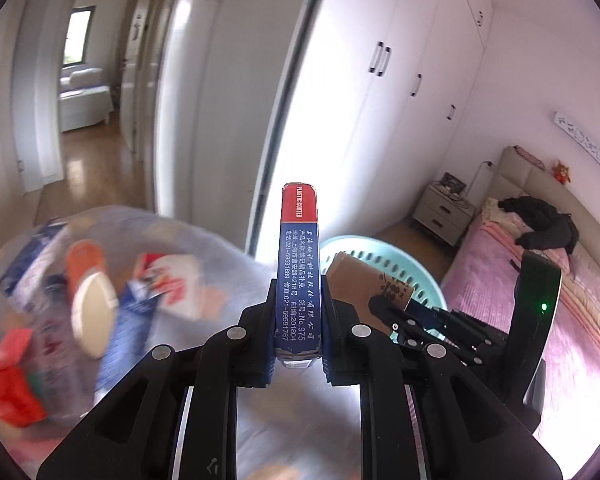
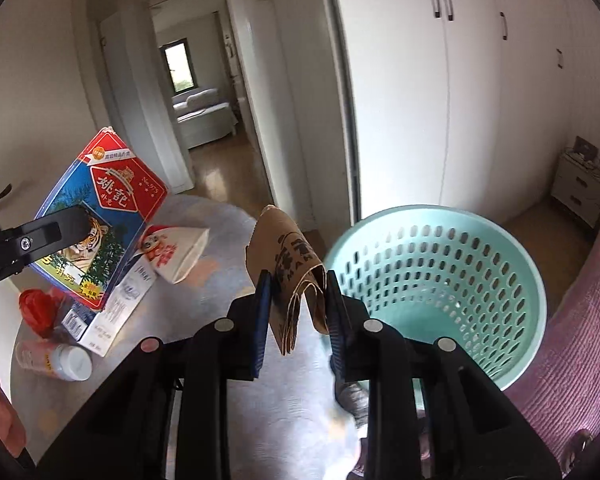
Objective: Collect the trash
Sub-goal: 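Carry both items to the green basket and open both tools to drop them, then grasp the red plastic bag with the left tool while the right tool grasps the blue milk carton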
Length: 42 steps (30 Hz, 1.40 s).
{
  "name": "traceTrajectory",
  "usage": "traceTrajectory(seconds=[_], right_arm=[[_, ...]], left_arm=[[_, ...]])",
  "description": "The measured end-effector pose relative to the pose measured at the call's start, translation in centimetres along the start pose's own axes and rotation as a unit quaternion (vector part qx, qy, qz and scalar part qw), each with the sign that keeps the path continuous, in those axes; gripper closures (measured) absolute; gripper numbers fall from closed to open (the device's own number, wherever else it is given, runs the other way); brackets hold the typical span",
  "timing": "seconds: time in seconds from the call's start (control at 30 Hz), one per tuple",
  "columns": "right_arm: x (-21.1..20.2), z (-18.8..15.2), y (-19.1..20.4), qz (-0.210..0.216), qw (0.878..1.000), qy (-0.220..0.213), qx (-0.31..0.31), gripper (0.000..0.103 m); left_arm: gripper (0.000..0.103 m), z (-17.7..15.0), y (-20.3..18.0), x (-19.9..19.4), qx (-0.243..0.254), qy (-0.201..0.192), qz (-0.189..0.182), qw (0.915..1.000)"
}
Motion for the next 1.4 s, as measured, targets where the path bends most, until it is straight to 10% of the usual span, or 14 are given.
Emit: traceTrajectory(seconds=[0.37,0.73,0.9,1.4], right_arm=[[4.2,-0.6,-9.5,-0.095,0.989,0.055,0.096,0.079],[8.1,-3.2,-10.4,-0.135,0.979,0.119,0.099,0.072],[8.1,-2.8,-11.3,-0.125,0.98,0.112,0.107,0.061],[1.2,0.6,-4.3,-0.069,0.995,0.035,0.056,0.061]], left_arm=[[0.087,-0.5,-3.0,14.2,-0.013,0.096,-0.067,0.993],[0.087,-4.0,-2.5,21.7,-0.021,0.168,-0.071,0.9829],[0.05,-3.1,-2.7,20.2,-0.032,0.148,-0.081,0.9851],[0.044,-2.2,-0.7,5.6,-0.025,0.028,-0.053,0.9979]])
Point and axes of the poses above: each gripper's, at about its wrist camera, not at the fingertips, and x roughly the way its jaws point, y to its left, z to its top, the point moved 2 cm from there along x, roughly the way its jaws point, and after that the axes turned 6 degrees about -z, right-handed, at the moved point
